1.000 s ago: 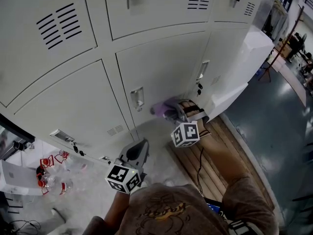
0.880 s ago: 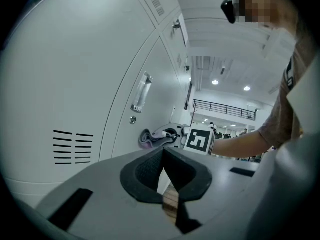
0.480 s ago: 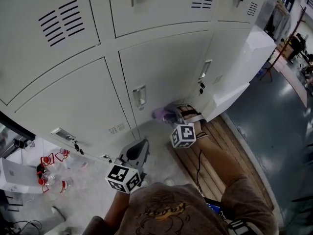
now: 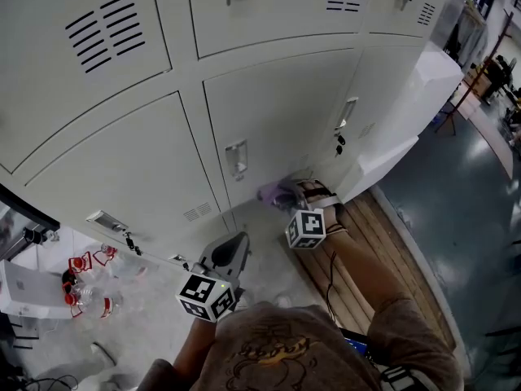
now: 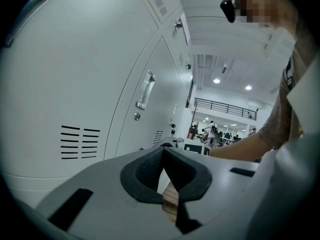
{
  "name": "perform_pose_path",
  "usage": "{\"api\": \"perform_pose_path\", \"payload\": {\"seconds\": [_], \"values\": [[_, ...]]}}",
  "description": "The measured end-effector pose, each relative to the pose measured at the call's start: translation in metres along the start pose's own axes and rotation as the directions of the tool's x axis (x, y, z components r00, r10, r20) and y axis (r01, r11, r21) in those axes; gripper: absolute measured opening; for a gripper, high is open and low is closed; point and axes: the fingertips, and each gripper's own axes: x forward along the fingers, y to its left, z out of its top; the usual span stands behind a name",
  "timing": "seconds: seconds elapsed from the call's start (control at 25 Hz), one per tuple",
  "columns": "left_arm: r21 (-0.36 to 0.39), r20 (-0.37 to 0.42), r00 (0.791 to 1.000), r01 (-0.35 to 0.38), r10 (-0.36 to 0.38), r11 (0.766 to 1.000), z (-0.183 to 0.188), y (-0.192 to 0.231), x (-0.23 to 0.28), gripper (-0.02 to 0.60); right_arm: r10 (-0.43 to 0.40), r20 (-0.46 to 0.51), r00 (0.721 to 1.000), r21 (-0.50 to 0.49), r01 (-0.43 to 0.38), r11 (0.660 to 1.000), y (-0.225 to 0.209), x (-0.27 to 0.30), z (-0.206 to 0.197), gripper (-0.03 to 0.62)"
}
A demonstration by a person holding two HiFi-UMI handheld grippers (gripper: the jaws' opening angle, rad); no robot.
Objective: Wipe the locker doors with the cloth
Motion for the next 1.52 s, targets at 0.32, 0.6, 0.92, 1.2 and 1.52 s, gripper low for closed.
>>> {"api": "perform_pose_path", "payload": {"seconds": [0.32,0.6,0.92,1.2,1.52], "values": [[0.005,-0.005,1.000,0.028,-0.028,1.000,0.000,-0.004,0.006,0.003,-0.061,0.018,0.998,0.008,0.061,0.998,-0.020,-0.038,0.005,0.054],[0.014,-0.008,0.997,0.071,-0.071,0.997,0.001,-0.016,0.017,0.003,-0.192,0.054,0.980,0.012,0.191,0.981,-0.088,-0.095,0.018,0.054],[0.029,-0.015,0.994,0.104,-0.104,0.994,0.002,-0.027,0.024,0.003,-0.378,0.089,0.922,-0.001,0.380,0.925,-0.192,-0.167,0.030,0.054],[0.032,-0.018,0.994,0.112,-0.111,0.993,0.002,-0.031,0.026,0.003,-0.513,0.133,0.848,-0.072,0.524,0.849,-0.267,-0.211,0.047,0.054],[0.028,-0.015,0.995,0.100,-0.099,0.995,0.001,-0.027,0.025,0.003,-0.611,0.138,0.779,-0.139,0.626,0.767,-0.331,-0.236,0.053,0.054]]}}
